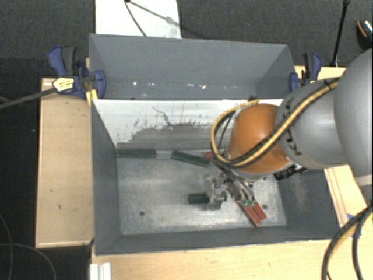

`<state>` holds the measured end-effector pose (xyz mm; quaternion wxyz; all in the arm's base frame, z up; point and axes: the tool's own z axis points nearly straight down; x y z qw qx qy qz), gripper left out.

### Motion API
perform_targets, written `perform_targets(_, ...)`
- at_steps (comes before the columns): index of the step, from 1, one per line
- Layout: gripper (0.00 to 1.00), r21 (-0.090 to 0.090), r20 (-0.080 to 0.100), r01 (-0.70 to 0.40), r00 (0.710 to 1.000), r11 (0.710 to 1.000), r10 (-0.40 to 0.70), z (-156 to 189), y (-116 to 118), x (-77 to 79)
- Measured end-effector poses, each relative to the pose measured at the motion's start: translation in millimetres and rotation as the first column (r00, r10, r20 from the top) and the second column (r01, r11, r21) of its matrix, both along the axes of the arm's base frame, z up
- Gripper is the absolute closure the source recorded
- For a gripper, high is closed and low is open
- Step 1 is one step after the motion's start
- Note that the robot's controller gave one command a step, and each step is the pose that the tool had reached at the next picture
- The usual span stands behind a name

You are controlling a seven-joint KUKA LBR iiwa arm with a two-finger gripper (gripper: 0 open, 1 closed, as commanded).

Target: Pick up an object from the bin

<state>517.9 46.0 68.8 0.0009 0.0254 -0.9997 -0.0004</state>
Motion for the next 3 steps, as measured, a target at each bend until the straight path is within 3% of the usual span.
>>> perform_targets(3,1.00,0.001,0.008,0.015,1.000,1.000,-0.015,101,0,4.1)
